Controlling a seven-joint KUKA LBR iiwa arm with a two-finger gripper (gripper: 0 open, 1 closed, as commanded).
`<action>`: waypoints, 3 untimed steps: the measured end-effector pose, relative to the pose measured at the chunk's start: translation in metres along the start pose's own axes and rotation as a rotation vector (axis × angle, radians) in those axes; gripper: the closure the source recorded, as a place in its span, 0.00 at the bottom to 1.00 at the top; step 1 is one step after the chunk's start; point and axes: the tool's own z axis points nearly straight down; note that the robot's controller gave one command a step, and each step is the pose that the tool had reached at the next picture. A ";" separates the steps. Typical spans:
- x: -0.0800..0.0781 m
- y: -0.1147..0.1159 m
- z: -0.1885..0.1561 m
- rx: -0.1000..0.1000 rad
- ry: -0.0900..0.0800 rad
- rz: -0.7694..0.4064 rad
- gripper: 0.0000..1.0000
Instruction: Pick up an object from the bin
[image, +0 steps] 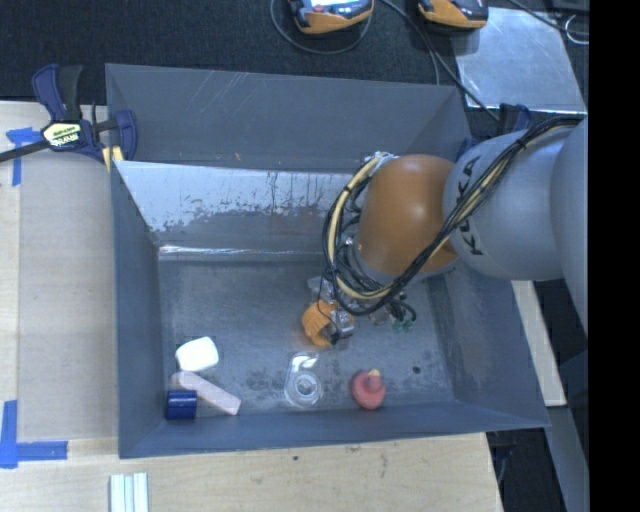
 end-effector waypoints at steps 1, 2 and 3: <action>-0.011 -0.004 -0.022 0.000 -0.001 -0.374 1.00; -0.013 -0.005 -0.009 -0.001 0.000 -0.458 1.00; -0.002 0.007 -0.137 0.001 -0.004 -0.423 1.00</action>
Offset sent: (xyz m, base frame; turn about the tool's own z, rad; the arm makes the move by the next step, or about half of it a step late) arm 0.0000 0.0000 0.0000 0.0000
